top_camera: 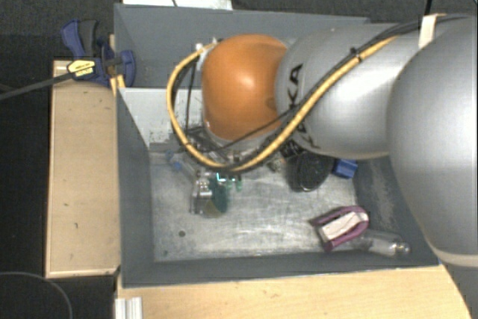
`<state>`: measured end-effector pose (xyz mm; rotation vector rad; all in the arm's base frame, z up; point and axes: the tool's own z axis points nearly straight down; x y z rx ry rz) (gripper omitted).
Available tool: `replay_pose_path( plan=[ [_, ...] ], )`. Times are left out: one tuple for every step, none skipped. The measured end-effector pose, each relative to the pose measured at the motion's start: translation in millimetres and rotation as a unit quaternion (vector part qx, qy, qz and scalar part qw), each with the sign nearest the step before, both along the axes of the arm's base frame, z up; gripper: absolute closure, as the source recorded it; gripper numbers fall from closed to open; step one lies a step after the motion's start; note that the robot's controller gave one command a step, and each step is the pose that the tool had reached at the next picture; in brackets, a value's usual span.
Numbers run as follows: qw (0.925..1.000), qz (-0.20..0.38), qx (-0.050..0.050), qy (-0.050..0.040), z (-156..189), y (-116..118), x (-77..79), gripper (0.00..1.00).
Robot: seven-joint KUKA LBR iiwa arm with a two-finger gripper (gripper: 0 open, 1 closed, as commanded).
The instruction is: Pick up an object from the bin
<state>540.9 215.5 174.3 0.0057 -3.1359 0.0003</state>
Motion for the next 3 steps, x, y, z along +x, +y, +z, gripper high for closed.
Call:
replay_pose_path(
  plan=[
    [0.9905,0.137,0.004,-0.0146,-80,-31,18.8,0.00],
    [0.9886,0.150,0.000,-0.0067,-80,-97,3.0,0.00],
    [0.9889,0.148,0.001,-0.0040,-82,-94,1.4,1.00]
  ],
)
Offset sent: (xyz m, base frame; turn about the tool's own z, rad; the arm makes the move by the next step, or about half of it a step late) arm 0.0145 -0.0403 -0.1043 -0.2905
